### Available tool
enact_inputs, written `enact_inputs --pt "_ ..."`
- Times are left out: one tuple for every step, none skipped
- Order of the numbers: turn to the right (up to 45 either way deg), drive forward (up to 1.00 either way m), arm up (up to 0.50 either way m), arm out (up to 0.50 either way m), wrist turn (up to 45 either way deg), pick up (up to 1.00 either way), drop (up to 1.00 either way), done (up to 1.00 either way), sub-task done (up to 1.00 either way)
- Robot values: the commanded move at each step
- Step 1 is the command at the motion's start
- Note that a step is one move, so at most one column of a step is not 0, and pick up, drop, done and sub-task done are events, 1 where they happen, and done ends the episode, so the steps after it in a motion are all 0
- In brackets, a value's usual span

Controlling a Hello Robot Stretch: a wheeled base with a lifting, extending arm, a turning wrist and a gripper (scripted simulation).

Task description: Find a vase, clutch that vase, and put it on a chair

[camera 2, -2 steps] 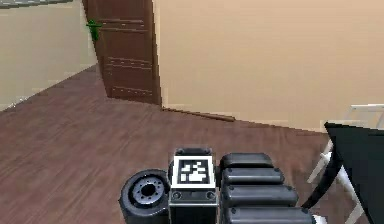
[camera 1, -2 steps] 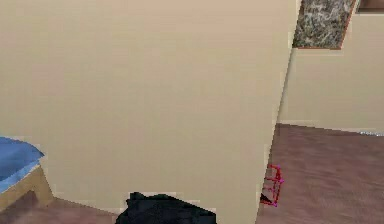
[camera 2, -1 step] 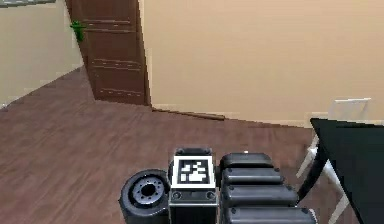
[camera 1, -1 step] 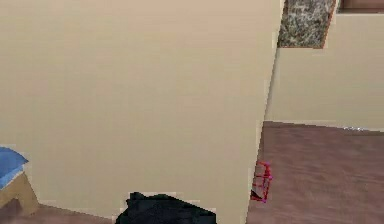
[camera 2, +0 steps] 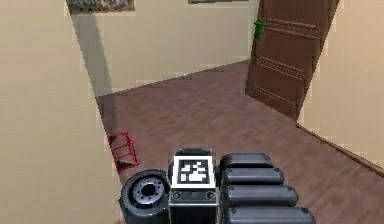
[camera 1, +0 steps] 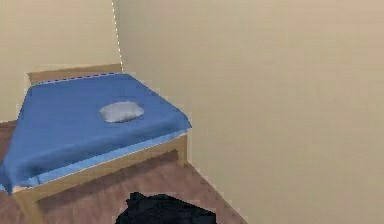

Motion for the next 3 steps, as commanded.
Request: enact_inputs --pt "-45.0 0.0 0.0 0.0 0.0 0.0 0.0 0.0 0.0" --pt "-42.0 0.0 0.0 0.0 0.0 0.0 0.0 0.0 0.0" --pt "45.0 0.0 0.0 0.0 0.0 0.0 0.0 0.0 0.0"
